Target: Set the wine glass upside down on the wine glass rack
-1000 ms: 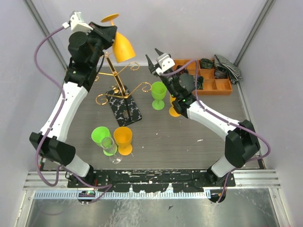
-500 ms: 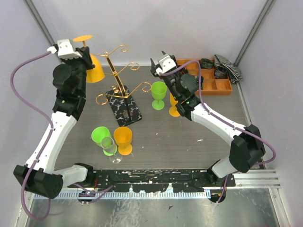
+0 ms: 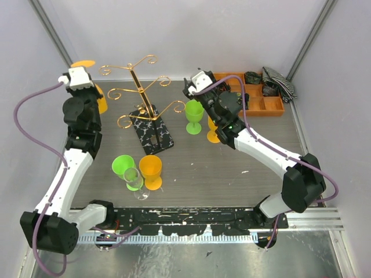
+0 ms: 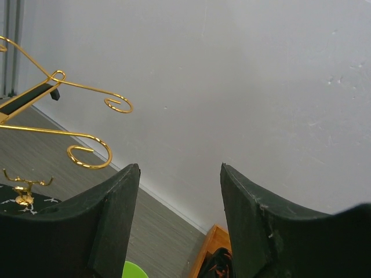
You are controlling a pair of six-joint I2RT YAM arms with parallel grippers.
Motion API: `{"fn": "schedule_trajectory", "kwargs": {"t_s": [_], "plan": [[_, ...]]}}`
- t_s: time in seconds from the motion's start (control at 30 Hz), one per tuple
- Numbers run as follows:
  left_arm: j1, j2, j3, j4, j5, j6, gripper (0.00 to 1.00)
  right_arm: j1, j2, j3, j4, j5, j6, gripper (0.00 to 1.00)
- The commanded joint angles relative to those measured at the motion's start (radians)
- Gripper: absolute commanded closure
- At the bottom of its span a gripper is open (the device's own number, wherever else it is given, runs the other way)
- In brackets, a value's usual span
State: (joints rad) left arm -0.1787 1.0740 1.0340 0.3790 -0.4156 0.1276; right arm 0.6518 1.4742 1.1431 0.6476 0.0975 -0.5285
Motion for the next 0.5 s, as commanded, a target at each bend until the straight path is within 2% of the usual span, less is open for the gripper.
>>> {"fn": "schedule_trajectory", "kwargs": {"t_s": [0.0, 0.13, 0.27, 0.47], "plan": [[0.027, 0.0, -0.135, 0.174, 0.066, 0.026, 1.0, 0.002, -0.054, -0.002, 0.014, -0.024, -0.019, 0.36], [0.039, 0.017, -0.248, 0.352, 0.106, 0.067, 1.0, 0.0, -0.058, -0.016, 0.004, -0.031, -0.027, 0.36], [0.065, 0.045, -0.285, 0.392, 0.113, 0.095, 1.0, 0.002, -0.063, -0.019, -0.009, -0.027, -0.033, 0.36], [0.158, 0.108, -0.317, 0.442, 0.242, -0.037, 1.0, 0.0, -0.063, -0.023, -0.021, -0.026, -0.035, 0.36]]}}
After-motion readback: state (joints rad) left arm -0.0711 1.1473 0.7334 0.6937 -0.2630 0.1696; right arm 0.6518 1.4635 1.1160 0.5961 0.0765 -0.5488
